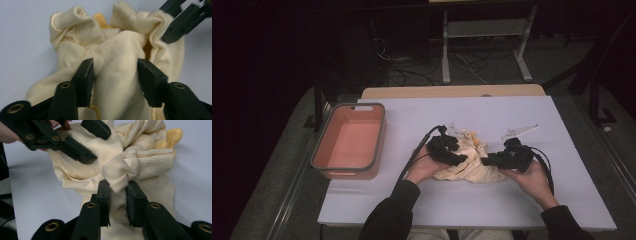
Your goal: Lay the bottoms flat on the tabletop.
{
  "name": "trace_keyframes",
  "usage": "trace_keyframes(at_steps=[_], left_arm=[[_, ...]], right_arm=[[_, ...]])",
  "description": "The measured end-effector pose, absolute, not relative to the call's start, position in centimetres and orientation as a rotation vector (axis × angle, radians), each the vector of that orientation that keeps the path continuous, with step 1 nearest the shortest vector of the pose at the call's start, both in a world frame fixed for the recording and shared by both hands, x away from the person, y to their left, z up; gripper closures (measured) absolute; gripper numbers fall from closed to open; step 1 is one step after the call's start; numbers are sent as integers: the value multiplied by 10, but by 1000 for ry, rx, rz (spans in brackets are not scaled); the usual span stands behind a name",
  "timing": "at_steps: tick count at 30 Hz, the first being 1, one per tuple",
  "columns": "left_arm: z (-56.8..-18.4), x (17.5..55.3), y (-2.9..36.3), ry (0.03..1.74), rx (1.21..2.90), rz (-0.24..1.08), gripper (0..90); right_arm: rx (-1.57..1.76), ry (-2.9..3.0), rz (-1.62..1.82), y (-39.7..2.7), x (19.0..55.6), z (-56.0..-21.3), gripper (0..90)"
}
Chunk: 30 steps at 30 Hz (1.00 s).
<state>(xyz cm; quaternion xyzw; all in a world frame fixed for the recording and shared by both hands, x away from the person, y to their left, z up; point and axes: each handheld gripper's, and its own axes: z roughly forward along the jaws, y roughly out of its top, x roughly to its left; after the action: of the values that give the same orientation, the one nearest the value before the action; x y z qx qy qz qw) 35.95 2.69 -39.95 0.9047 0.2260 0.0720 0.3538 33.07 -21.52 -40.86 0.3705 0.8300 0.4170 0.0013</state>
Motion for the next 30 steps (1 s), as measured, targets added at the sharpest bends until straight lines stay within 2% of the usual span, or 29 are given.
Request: trace_keyframes(at_steps=[4, 6, 13, 21, 30], left_arm=[[-401, 361, 25, 590, 2348, 193, 744], [-398, 361, 28, 605, 2323, 200, 775], [-382, 369, 66, 753, 2168, 213, 791], [-386, 368, 104, 885, 2064, 201, 801], [-388, 357, 125, 915, 2019, 152, 814]], right_arm=[[1170, 2606, 1306, -216, 328, -408, 738], [1172, 2607, 1305, -218, 326, -407, 739], [1213, 2589, 1328, -232, 318, -406, 749], [1235, 2604, 1309, -240, 308, -406, 762], [1258, 2638, 1282, -246, 297, -410, 775]])
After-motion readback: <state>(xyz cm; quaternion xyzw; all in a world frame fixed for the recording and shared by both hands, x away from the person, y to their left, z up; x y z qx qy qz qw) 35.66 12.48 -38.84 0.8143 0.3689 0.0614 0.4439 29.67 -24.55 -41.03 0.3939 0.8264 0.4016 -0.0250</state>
